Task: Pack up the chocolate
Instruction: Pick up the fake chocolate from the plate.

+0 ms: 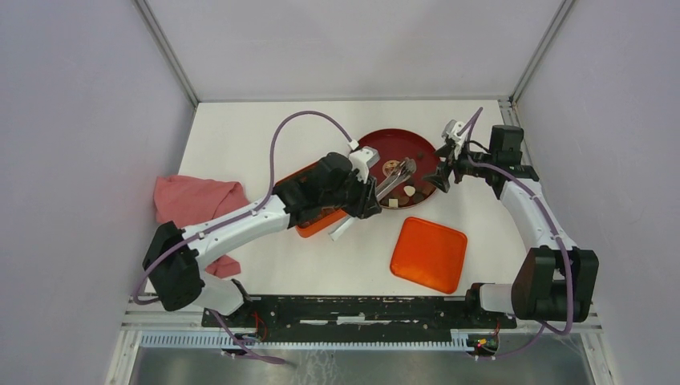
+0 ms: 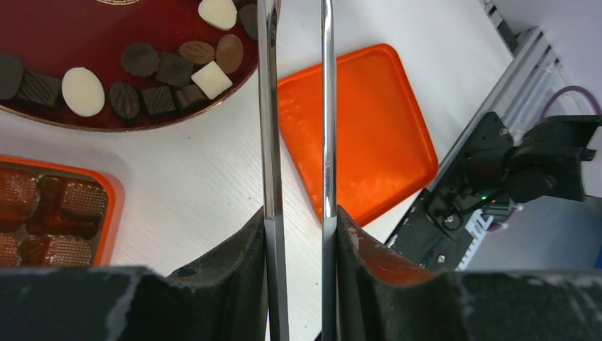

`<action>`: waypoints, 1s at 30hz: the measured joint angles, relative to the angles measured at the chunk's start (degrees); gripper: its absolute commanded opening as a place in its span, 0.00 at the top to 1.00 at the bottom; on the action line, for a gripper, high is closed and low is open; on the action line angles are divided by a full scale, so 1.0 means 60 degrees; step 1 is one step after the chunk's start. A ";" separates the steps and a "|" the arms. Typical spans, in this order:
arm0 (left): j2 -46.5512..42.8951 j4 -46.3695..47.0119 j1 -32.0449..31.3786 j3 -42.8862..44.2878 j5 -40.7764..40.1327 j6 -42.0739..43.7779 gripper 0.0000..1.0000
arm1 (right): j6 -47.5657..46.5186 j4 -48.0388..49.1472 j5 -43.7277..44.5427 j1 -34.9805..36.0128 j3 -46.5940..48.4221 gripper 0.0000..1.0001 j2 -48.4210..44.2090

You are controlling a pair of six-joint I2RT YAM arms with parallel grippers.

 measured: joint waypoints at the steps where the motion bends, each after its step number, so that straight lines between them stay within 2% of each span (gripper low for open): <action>1: 0.0208 -0.0124 0.0000 0.0186 -0.0011 0.0138 0.61 | -0.0007 -0.0069 0.0157 -0.0040 0.0033 0.13 0.0055; 8: 0.2076 -0.1978 0.0000 0.2816 -0.0583 0.1716 0.60 | -0.0178 -0.0404 0.1279 -0.0645 0.0120 0.13 0.0364; 15: 0.3763 -0.3530 0.0000 0.4878 -0.1089 0.2725 0.60 | -0.0364 -0.0616 0.1512 -0.1071 0.0138 0.13 0.0408; 24: 0.5100 -0.4845 0.0168 0.5264 -0.1865 0.2783 0.59 | -0.0499 -0.0761 0.1672 -0.1614 0.0211 0.13 0.0484; 30: 0.5799 -0.5140 0.0612 0.6306 -0.1865 0.3242 0.56 | -0.0499 -0.0841 0.1628 -0.1661 0.0248 0.13 0.0812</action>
